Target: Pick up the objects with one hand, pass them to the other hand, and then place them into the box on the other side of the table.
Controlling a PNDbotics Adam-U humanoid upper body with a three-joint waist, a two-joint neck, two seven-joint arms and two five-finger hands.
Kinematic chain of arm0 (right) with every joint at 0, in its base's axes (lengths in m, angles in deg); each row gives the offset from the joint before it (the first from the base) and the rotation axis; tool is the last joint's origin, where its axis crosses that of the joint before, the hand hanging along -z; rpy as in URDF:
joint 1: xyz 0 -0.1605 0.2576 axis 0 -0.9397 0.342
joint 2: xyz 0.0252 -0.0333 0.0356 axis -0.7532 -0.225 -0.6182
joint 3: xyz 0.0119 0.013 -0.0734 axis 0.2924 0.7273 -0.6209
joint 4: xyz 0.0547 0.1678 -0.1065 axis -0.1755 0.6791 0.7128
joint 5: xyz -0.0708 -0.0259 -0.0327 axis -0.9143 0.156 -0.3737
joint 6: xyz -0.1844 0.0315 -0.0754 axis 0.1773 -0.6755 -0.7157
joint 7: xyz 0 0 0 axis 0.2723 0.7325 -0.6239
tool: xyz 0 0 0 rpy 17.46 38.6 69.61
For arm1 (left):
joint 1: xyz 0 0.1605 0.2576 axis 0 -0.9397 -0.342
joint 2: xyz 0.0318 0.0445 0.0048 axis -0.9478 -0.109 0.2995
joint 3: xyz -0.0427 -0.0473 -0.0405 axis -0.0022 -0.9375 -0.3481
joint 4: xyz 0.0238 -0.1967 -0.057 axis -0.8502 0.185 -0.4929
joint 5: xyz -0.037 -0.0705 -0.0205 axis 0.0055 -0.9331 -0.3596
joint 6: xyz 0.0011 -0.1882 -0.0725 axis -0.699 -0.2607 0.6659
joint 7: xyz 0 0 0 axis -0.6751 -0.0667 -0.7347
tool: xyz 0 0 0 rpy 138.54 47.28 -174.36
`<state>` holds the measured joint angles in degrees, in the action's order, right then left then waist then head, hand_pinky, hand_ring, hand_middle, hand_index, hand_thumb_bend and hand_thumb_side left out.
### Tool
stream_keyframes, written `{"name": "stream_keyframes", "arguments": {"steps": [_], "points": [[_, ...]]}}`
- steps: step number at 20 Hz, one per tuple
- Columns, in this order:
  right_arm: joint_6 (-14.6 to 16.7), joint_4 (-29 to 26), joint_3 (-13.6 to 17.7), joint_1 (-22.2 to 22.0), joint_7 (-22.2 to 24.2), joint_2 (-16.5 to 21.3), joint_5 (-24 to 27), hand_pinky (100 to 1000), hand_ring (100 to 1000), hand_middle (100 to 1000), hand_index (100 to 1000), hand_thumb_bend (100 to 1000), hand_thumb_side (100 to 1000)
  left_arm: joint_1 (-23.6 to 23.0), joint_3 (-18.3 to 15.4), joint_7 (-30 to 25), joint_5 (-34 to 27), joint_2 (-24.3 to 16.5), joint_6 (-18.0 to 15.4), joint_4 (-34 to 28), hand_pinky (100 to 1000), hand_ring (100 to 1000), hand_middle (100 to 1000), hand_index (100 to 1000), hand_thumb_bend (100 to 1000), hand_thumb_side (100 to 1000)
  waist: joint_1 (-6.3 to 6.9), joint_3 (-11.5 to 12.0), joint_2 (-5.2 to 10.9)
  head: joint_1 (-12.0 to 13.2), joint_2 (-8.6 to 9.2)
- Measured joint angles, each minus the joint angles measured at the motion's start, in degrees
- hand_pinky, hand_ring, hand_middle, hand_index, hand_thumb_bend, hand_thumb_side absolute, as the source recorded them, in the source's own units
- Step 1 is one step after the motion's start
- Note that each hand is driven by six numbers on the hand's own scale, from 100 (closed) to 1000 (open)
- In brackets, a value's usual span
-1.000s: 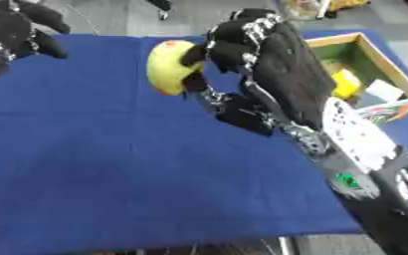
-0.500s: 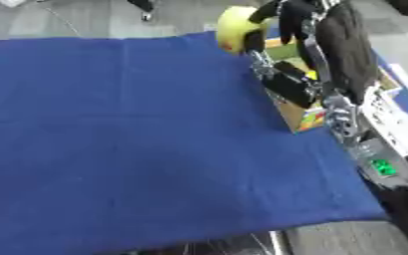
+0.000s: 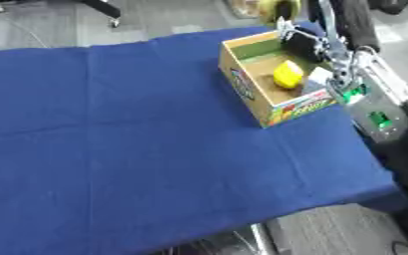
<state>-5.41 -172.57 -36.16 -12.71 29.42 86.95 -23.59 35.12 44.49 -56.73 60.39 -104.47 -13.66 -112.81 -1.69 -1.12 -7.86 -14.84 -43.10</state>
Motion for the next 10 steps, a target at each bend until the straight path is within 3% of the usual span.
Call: {"name": "stream_keyframes", "arguments": {"steps": [6,8,10], "points": [[7.66,27.35,1.31,6.3,0.94,-3.11,4.33,530,112,175,291,100,100,-0.67,-0.68,-1.01,0.72,2.06,-2.74,0.0,750,604,656,762,539,619,0.02,1.9,0.0,-2.61,0.87],[9.8,32.96,1.89,6.91,0.94,-3.64,4.48,568,148,211,413,100,117,-0.89,-0.77,-1.34,0.87,2.33,-3.38,0.0,751,605,655,762,540,618,0.02,2.09,0.0,-3.13,0.89],[11.49,36.48,2.37,6.97,1.0,-3.72,4.22,590,173,241,499,149,214,-0.95,-0.78,-1.63,0.9,2.54,-3.95,0.0,751,605,655,762,540,618,0.01,2.26,0.0,-3.44,0.89]]}}
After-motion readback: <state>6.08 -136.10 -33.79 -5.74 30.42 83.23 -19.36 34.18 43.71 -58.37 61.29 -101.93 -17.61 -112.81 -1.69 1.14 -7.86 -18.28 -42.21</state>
